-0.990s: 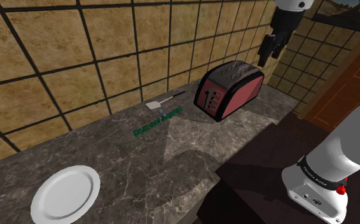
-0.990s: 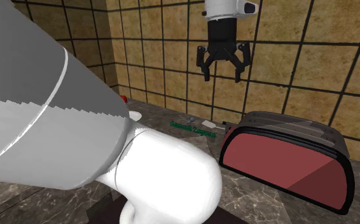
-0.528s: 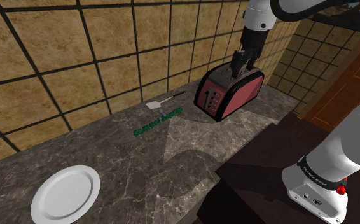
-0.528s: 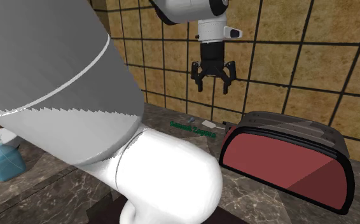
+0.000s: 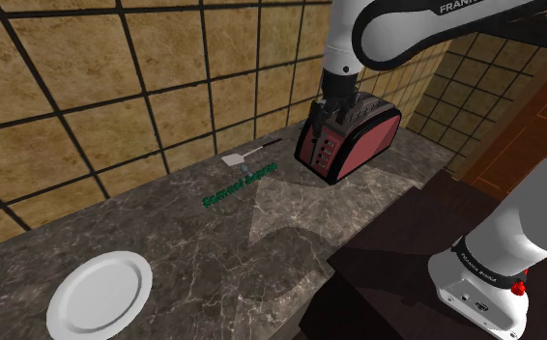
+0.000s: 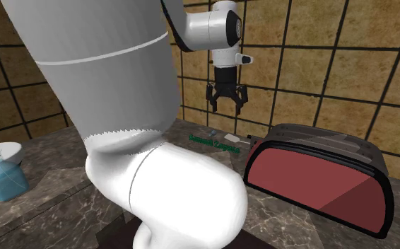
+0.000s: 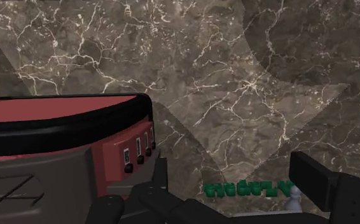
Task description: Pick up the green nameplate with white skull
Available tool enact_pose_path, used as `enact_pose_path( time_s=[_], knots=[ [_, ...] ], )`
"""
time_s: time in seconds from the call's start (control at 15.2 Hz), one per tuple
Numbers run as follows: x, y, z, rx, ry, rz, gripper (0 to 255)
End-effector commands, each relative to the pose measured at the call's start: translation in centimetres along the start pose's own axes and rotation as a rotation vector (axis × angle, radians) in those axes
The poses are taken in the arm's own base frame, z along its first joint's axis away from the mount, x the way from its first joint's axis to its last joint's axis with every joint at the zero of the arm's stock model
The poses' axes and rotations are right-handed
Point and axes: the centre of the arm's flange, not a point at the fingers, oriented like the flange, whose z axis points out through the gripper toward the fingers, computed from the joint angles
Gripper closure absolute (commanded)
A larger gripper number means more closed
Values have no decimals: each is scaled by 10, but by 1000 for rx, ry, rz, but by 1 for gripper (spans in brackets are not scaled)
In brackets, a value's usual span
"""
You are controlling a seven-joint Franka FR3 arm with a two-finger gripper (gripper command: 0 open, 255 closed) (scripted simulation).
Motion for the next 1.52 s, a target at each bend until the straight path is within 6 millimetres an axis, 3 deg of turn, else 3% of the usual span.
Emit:
enact_pose_path(
  time_s=[0.0, 1.19, 1.45],
  knots=[
    [19, -16, 15, 4, 1, 0, 0],
    [153, -157, 143, 32, -1, -7, 0],
    [153, -158, 164, 32, -1, -7, 0]
  ],
)
